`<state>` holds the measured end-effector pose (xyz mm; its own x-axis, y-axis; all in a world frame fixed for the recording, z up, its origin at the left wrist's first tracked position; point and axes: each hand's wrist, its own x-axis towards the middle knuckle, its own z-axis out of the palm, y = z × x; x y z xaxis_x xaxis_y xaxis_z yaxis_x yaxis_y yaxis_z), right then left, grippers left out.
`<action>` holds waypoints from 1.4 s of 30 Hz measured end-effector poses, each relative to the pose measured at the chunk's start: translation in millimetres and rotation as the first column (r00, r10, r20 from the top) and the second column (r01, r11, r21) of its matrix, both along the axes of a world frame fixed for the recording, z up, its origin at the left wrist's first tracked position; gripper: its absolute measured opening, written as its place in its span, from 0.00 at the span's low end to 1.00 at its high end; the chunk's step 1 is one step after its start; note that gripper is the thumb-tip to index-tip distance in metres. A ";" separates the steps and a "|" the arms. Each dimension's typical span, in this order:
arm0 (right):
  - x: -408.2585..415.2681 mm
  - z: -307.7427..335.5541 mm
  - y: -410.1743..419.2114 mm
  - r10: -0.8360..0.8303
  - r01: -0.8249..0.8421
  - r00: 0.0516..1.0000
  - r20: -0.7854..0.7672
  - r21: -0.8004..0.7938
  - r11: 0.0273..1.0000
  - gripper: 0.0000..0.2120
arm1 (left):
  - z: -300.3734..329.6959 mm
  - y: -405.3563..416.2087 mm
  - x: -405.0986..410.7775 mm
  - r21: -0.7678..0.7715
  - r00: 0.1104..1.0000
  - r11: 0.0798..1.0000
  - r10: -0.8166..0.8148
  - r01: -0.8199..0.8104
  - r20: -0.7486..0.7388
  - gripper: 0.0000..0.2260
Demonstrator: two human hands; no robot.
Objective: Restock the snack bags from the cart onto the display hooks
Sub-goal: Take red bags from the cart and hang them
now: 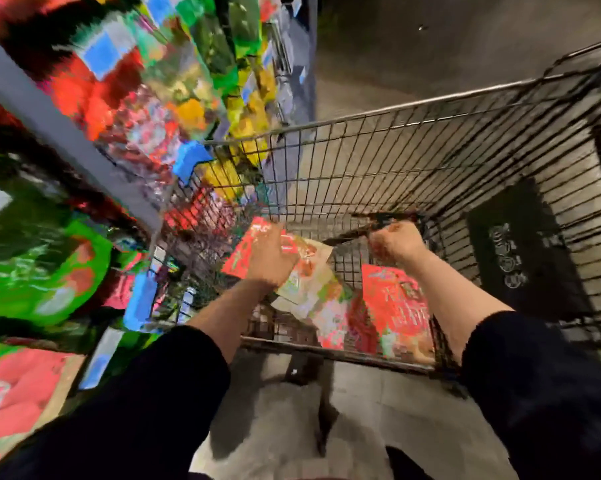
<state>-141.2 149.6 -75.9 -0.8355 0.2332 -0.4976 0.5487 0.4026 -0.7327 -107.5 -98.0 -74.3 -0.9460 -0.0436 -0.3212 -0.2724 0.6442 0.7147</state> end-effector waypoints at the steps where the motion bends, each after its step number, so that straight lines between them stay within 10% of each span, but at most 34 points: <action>1: -1.8 -7.1 0.6 0.006 -0.006 0.999 0.037 -0.015 1.000 0.10 | -30.4 -5.8 -15.3 0.021 0.999 0.999 0.027 -0.028 0.038 0.30; 11: -61.6 -89.8 -57.1 0.318 -0.375 0.906 0.279 0.181 0.909 0.04 | -133.8 -38.0 -60.6 0.107 0.903 0.917 0.348 -0.383 0.253 0.30; 18: -104.8 -155.5 -115.9 0.594 -0.640 0.762 0.259 0.152 0.754 0.33 | -182.8 -45.6 -59.9 -0.056 0.692 0.749 0.635 -0.660 0.343 0.25; 25: -119.9 -202.4 -139.4 0.664 -0.728 0.685 0.298 0.285 0.623 0.47 | -198.1 -39.1 -62.9 0.234 0.354 0.268 0.766 -0.935 0.537 0.31; 29: -106.8 -208.8 -130.2 0.623 -0.642 0.756 0.202 0.040 0.766 0.49 | -192.9 -39.7 -73.0 0.300 0.214 0.033 0.775 -0.953 0.594 0.27; 32: -96.8 -195.5 -116.5 0.574 -0.568 0.811 0.111 -0.086 0.819 0.27 | -181.7 -36.0 -77.4 0.369 0.339 0.119 0.710 -0.922 0.617 0.24; 37: -80.2 -169.9 -80.9 0.454 -0.419 0.889 0.059 -0.294 0.859 0.19 | -155.6 -25.1 -69.9 0.383 0.483 0.304 0.660 -0.872 0.575 0.27; 42: -44.3 -180.0 -15.9 0.343 -0.358 0.909 0.237 0.024 0.933 0.10 | -123.2 -29.8 -67.9 0.346 0.653 0.558 0.690 -0.754 0.312 0.31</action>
